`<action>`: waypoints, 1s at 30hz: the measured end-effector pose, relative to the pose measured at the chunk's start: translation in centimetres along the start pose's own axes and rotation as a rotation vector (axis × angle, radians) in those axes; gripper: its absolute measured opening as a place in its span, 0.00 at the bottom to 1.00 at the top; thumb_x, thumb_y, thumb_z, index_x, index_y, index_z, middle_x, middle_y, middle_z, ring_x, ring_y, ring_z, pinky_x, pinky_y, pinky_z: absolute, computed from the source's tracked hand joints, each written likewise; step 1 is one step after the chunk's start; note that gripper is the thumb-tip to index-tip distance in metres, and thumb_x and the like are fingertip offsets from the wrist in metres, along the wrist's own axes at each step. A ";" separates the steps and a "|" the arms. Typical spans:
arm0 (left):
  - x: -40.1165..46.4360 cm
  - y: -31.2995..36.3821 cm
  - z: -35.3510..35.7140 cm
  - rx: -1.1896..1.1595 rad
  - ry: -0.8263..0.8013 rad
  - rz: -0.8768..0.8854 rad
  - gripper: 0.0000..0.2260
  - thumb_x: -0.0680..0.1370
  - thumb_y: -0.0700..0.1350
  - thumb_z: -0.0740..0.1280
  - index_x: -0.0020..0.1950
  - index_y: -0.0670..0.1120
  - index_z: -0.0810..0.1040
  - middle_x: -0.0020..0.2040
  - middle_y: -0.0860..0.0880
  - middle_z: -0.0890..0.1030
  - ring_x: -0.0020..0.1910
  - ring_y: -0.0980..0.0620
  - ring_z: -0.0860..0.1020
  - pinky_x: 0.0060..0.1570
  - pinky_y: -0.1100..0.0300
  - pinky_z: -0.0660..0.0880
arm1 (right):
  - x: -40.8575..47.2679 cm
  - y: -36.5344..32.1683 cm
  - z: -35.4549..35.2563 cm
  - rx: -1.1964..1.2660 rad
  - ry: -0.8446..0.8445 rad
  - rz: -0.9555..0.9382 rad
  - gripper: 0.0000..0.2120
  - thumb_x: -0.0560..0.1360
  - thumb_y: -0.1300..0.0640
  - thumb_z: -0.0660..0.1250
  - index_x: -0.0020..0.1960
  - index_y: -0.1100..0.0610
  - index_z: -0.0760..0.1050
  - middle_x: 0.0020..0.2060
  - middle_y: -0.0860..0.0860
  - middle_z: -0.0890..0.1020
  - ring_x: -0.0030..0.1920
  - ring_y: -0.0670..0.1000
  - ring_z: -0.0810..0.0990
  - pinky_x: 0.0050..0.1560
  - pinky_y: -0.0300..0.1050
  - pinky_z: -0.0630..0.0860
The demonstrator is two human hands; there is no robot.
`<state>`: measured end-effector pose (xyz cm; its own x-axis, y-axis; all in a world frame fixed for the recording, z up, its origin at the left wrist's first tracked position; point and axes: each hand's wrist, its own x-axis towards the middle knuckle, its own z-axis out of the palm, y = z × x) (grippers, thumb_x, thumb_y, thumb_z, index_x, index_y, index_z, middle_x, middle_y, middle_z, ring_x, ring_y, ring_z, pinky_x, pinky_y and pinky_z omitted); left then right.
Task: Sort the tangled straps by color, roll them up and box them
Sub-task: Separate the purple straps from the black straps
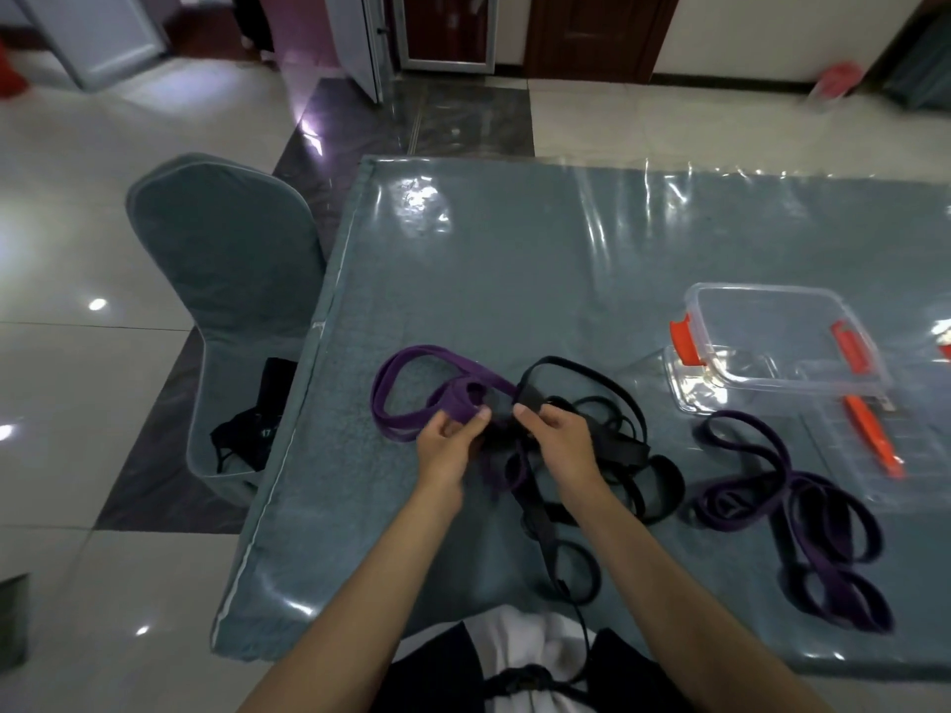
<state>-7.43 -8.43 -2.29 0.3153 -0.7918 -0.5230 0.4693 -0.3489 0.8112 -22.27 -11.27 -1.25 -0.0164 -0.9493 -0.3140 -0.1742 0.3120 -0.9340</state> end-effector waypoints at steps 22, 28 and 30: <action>-0.1 -1.0 -6.1 1.185 -0.052 0.010 0.19 0.77 0.42 0.76 0.63 0.43 0.72 0.63 0.41 0.80 0.60 0.42 0.80 0.54 0.53 0.74 | 1.9 4.5 -12.9 -0.897 0.170 0.091 0.55 0.65 0.40 0.84 0.83 0.46 0.57 0.82 0.60 0.57 0.81 0.64 0.56 0.77 0.66 0.60; -2.4 -2.7 -3.6 1.573 0.039 0.467 0.26 0.79 0.47 0.72 0.76 0.46 0.68 0.68 0.43 0.74 0.66 0.41 0.75 0.62 0.47 0.75 | 4.2 5.9 -14.6 -0.862 -0.285 0.219 0.57 0.70 0.39 0.80 0.86 0.44 0.47 0.82 0.59 0.62 0.81 0.61 0.63 0.80 0.64 0.60; -2.6 -3.3 -2.2 1.379 -0.104 0.423 0.17 0.82 0.46 0.69 0.69 0.46 0.72 0.59 0.44 0.79 0.57 0.42 0.80 0.54 0.47 0.78 | 4.1 6.1 -14.2 -0.904 -0.237 0.172 0.49 0.71 0.38 0.79 0.83 0.42 0.56 0.77 0.56 0.71 0.77 0.59 0.69 0.78 0.65 0.62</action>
<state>-8.01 -4.08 -4.17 0.1379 -0.9675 -0.2120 -0.8154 -0.2324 0.5303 -37.41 -13.82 -5.81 0.0700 -0.8297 -0.5539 -0.8857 0.2038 -0.4172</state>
